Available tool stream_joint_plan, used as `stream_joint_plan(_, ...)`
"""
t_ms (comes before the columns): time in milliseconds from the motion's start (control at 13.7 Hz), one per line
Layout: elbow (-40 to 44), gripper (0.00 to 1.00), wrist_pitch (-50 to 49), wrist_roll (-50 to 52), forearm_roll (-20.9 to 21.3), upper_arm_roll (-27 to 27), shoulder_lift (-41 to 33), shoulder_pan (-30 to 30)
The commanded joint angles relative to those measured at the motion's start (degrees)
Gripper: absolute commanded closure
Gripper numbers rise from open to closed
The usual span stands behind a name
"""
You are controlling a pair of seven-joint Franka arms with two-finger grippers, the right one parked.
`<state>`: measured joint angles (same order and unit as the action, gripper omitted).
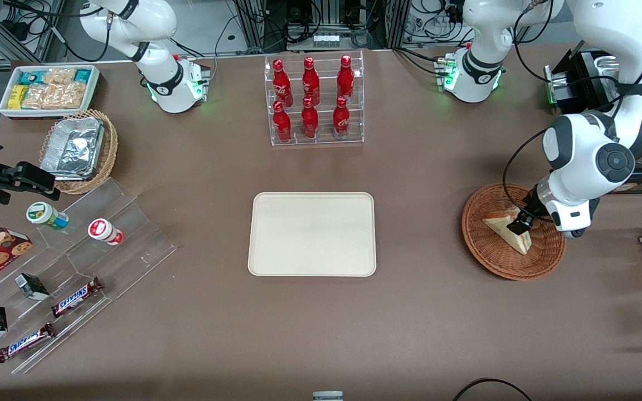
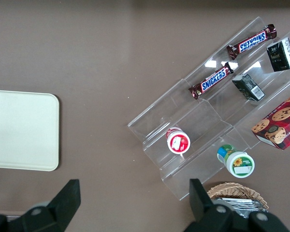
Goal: Place sandwich from basket to tray
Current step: 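Lower the left gripper and close it on the wrapped sandwich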
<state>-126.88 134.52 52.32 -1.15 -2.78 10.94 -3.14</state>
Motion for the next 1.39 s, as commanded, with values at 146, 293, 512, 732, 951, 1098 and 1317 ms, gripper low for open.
stream_joint_plan(146, -0.12, 0.0, 2.32, 0.24, 0.62, -0.12, 1.71, 0.41)
stream_joint_plan(293, -0.12, 0.0, 3.46, 0.24, 0.71, -0.12, 2.59, 0.5)
stream_joint_plan(512, -0.12, 0.0, 3.82, 0.15, 0.8, -0.12, 3.56, 0.5)
stream_joint_plan(732, 0.14, 0.44, 3.73, 0.06, 0.8, 0.05, 4.61, 2.69)
stream_joint_plan(951, 0.14, 0.79, 3.38, 0.06, 0.8, 0.05, 4.88, 2.44)
stream_joint_plan(1098, 0.23, 0.84, 3.11, -0.11, 0.8, 0.05, 4.62, 2.43)
stream_joint_plan(1317, 0.49, 0.87, -0.64, -1.6, 0.97, 0.23, 2.78, 2.43)
